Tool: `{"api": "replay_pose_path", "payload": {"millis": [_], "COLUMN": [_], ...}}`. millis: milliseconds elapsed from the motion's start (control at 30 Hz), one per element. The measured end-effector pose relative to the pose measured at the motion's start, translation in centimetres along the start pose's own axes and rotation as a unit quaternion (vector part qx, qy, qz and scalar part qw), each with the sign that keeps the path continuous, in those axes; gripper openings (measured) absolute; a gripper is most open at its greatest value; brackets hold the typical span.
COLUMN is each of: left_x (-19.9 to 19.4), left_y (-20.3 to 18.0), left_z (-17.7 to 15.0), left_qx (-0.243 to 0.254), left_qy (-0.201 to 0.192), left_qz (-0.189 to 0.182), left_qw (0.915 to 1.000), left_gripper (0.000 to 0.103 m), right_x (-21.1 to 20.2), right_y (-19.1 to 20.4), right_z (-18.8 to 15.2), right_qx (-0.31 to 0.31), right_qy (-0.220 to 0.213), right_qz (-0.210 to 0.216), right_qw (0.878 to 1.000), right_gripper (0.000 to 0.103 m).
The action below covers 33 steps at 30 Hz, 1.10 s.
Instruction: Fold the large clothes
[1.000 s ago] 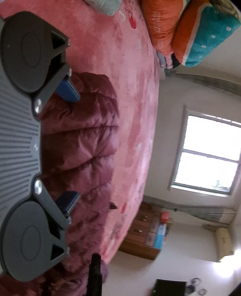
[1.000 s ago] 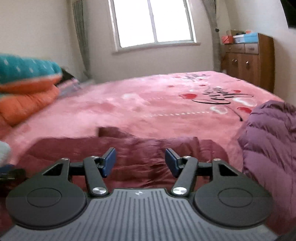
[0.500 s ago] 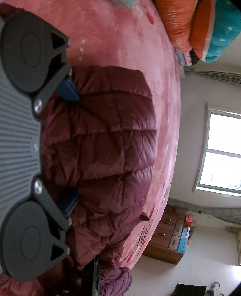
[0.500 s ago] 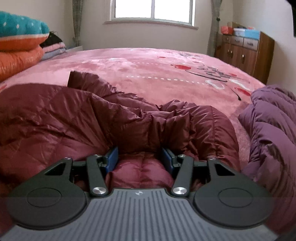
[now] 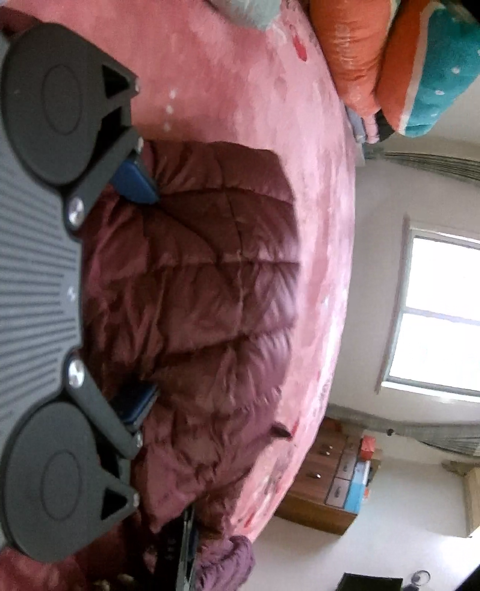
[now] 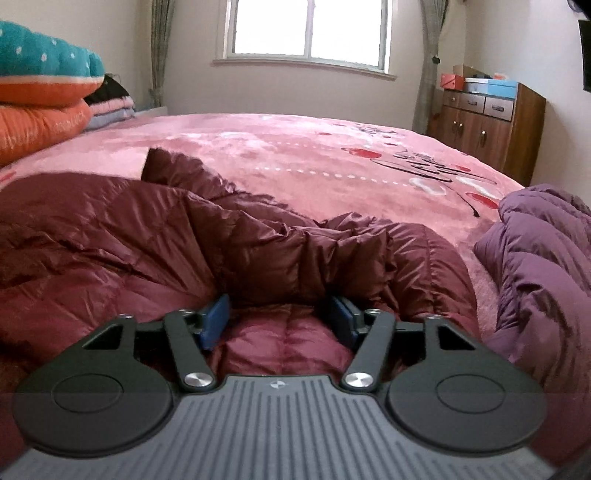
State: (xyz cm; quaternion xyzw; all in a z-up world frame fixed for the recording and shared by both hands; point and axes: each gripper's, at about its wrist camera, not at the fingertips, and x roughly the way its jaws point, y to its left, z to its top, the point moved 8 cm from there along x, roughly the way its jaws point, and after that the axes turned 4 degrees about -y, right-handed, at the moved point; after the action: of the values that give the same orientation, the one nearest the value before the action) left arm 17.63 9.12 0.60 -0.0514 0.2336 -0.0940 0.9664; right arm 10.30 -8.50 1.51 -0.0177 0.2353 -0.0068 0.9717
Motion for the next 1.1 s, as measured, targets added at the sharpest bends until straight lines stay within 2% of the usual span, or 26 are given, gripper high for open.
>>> {"api": "replay_pose_path", "payload": {"millis": [33,67,167,267,533,767,1100], "left_x": [-0.7,-1.4,-3.3,-5.0,-11.8,-17.6,-24.1], "left_y": [-0.4,-0.8,-1.7,-2.3,-3.3,-4.3,-6.0], "left_z": [0.1,0.2,0.3,-0.2,-2.3,-3.1,-2.2], "left_qx": [0.007,0.014,0.024,0.019,0.014,0.034,0.045], "left_qy": [-0.004,-0.008,-0.015,-0.007,0.014,0.018,-0.015], "left_qz": [0.003,0.005,0.000,-0.005,0.000,0.041,0.074], "left_qw": [1.0000,0.9998,0.9996,0.9998,0.9998,0.9984,0.9962], "left_gripper": [0.101,0.101,0.101,0.102,0.102,0.102,0.102], "right_x": [-0.5,-1.3,-4.9,-8.2,-16.3,-21.9,-26.6], "right_y": [-0.2,-0.3,-0.7,-1.2,-2.9,-2.3,-0.2], "right_z": [0.2,0.5,1.3,0.9,-3.3,-5.5,-6.6], "right_qx": [0.007,0.016,0.026,0.036,0.100,0.091,0.080], "right_qy": [0.004,0.002,-0.020,-0.013,0.012,0.008,0.009], "right_qz": [-0.002,-0.002,-0.005,-0.007,-0.001,0.007,0.043], "right_qw": [1.000,1.000,0.999,0.999,0.995,0.996,0.996], "right_gripper": [0.091,0.103,0.103,0.103,0.103,0.103,0.103]}}
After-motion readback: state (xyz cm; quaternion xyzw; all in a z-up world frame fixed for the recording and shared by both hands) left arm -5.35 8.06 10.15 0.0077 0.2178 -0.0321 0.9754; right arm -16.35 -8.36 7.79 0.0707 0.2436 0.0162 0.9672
